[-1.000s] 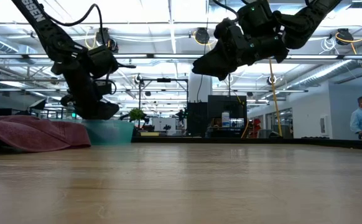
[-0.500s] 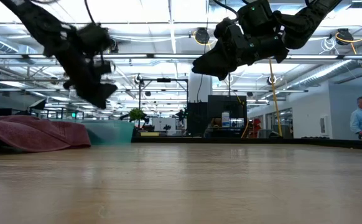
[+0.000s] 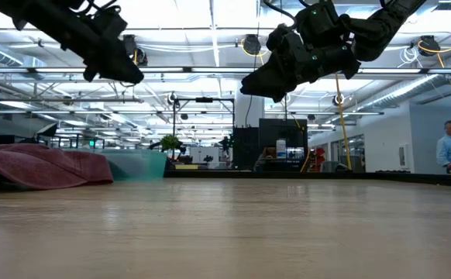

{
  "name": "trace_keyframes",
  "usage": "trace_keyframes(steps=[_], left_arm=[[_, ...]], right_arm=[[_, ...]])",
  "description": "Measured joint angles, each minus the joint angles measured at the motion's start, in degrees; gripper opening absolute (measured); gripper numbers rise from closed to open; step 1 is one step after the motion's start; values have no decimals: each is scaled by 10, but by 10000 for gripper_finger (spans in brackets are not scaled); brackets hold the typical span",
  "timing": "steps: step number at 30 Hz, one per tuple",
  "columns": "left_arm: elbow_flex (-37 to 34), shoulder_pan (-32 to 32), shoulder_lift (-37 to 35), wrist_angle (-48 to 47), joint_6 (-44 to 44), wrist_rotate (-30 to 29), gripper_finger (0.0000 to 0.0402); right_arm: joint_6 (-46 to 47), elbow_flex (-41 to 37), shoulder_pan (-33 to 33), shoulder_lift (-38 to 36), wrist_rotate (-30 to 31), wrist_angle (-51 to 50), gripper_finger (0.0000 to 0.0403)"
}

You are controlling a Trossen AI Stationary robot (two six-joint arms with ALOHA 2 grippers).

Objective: Pick & Place hat
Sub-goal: Put the red cap into the blue bin

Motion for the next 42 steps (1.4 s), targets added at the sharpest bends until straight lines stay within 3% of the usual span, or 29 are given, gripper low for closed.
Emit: trace_keyframes(steps=[8, 13, 20, 27, 32, 37, 42], left_arm=[[0, -145, 52, -53, 26, 27, 90], [11, -223, 99, -73, -21, 13, 90], [175, -329, 217, -239, -67, -40, 90], [307, -408, 337, -472, -118, -41, 90], [337, -454, 416, -566, -170, 13, 90], [337, -475, 462, -565, -214, 97, 90], [338, -485, 497, -563, -215, 138, 106]], right_arm=[[1, 0, 0, -1, -2, -2, 155], [-2, 0, 0, -16, -2, -33, 155], [-15, -1, 0, -48, -2, -76, 155], [-1, -1, 0, -84, -2, -108, 155], [24, -1, 6, -103, -2, -134, 155], [56, 0, 31, -103, -2, -165, 155], [62, 0, 70, -103, -2, -190, 155]])
